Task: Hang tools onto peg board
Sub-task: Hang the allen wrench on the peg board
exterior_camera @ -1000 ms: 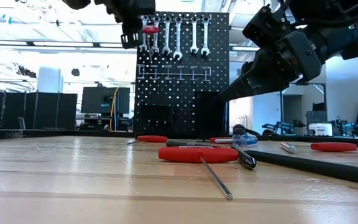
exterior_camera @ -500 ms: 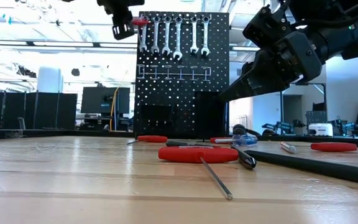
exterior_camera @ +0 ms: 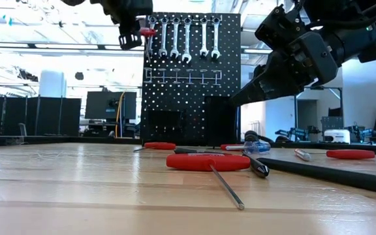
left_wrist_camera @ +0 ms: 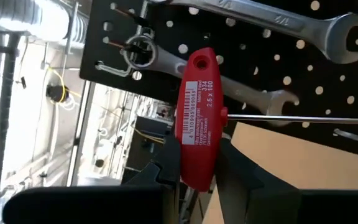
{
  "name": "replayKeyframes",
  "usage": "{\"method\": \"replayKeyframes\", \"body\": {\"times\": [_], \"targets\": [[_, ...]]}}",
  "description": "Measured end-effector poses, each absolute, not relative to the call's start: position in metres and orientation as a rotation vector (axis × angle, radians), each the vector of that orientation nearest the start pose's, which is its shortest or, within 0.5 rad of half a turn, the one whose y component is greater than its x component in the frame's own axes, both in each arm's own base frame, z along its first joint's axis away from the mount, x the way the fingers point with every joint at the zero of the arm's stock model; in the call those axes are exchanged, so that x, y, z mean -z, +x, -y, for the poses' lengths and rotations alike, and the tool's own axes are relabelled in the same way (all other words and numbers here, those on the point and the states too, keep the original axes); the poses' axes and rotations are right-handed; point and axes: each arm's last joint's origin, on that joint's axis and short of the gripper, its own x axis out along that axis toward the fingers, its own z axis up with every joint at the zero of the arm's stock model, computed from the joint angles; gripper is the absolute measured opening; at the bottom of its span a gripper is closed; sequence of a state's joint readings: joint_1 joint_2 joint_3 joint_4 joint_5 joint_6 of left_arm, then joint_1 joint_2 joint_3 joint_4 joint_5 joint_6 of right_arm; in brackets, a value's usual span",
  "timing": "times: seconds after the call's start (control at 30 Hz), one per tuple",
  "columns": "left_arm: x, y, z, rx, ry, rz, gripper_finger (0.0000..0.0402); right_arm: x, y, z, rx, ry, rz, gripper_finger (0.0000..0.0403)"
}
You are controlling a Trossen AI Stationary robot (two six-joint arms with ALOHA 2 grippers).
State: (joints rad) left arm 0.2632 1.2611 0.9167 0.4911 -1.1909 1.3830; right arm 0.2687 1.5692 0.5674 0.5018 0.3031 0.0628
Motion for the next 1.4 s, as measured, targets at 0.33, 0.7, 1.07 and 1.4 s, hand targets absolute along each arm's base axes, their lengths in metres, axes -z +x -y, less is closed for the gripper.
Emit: {"method": "replayKeyframes", "body": {"times": [0.33,0.7,1.07,1.4], "targets": [[-0.313,0.249,-0.096,-1.235,1.112,-0.957,0.0051,-0.148,0.278,-0.067,0.049,-0.08,-0.478,0.0152],[-0.313,0.249,-0.096,-1.234,1.112,-0.952,0.0051,-0.148,0.278,-0.067,0.048,-0.083,-0.478,0.0152],[-0.309,0.25,-0.096,-1.213,1.109,-0.961,0.0051,-0.148,0.278,-0.067,0.048,-0.082,-0.478,0.0152],[-0.33,0.25,-0.084,-1.264,1.152,-0.848,0.0051,-0.148,0.278,-0.067,0.048,-0.082,-0.478,0.0152]]}}
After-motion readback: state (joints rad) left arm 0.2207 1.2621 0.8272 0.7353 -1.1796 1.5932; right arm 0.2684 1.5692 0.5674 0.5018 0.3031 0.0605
